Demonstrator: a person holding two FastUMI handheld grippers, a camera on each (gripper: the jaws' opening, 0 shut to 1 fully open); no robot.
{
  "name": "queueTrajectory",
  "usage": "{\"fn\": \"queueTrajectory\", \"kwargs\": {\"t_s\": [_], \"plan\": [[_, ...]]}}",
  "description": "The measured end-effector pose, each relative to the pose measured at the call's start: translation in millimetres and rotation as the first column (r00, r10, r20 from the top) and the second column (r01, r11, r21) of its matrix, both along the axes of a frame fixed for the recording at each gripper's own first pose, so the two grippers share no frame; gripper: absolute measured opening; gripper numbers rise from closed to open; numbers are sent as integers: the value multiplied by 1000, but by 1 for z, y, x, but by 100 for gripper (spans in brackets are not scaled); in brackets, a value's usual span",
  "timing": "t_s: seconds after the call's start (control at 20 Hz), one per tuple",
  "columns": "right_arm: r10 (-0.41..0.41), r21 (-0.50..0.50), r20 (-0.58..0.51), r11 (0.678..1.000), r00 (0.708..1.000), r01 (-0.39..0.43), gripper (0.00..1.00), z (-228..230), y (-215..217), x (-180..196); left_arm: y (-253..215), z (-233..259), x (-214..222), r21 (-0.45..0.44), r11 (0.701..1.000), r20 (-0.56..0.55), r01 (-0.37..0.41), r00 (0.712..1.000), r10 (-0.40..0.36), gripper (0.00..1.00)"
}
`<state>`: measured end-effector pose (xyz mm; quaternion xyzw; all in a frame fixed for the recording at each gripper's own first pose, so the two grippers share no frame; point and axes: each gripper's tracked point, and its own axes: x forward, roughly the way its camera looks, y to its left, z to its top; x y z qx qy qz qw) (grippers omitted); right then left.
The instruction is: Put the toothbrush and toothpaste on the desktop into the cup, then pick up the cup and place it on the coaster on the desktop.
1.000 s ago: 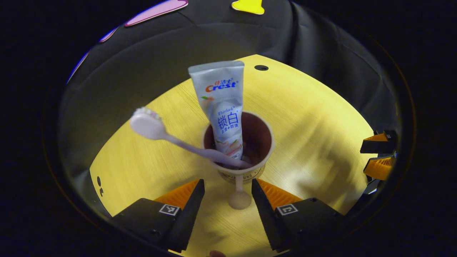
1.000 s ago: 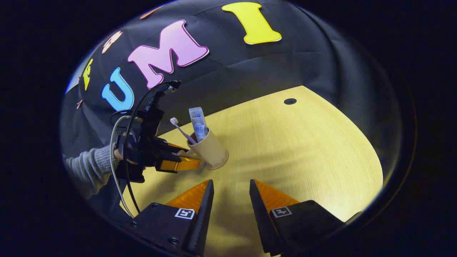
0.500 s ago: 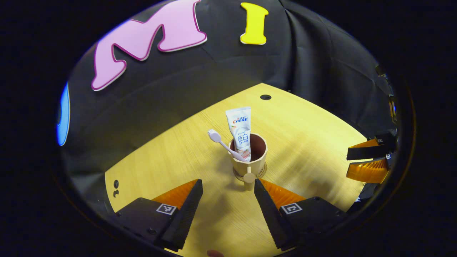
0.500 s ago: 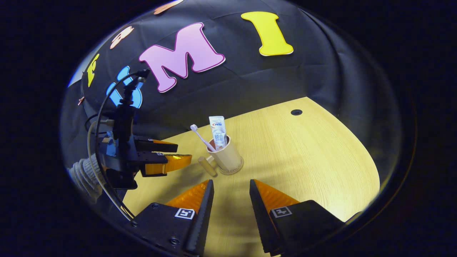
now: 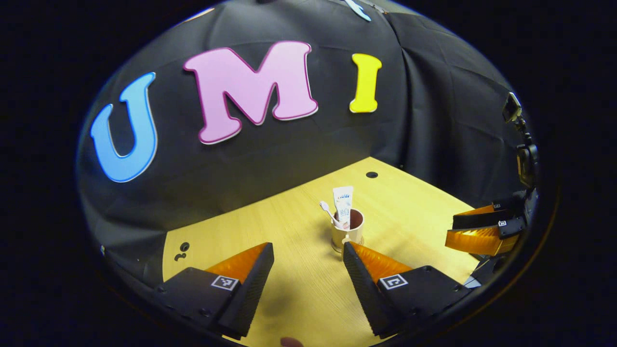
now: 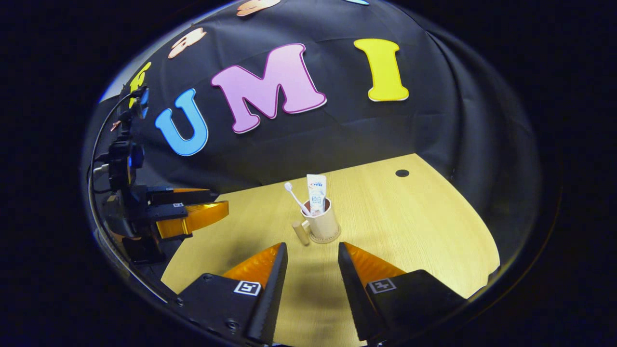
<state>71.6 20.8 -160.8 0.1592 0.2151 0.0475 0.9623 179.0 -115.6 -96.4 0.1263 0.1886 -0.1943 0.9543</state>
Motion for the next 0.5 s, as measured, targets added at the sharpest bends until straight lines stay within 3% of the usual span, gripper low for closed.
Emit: {"fn": "queueTrajectory", "kwargs": {"t_s": [0.05,0.1,0.3,0.35,0.5], "plan": [[5,-7,8,1000,1000,-5,61,7,5,-3,3,3,-10,-20,1000,13,-11,1000,12,90],[9,-16,19,1000,1000,-9,72,14,9,-6,6,7,-22,-47,999,16,-25,1000,26,91],[39,-53,52,998,998,-36,75,38,27,-19,20,14,-58,-162,982,11,-94,995,97,90],[47,-59,66,997,997,-43,82,60,24,-29,25,15,-69,-186,976,4,-110,994,112,90],[73,-71,94,995,993,-66,89,77,38,-40,39,22,-93,-234,962,-2,-139,990,143,91]]}}
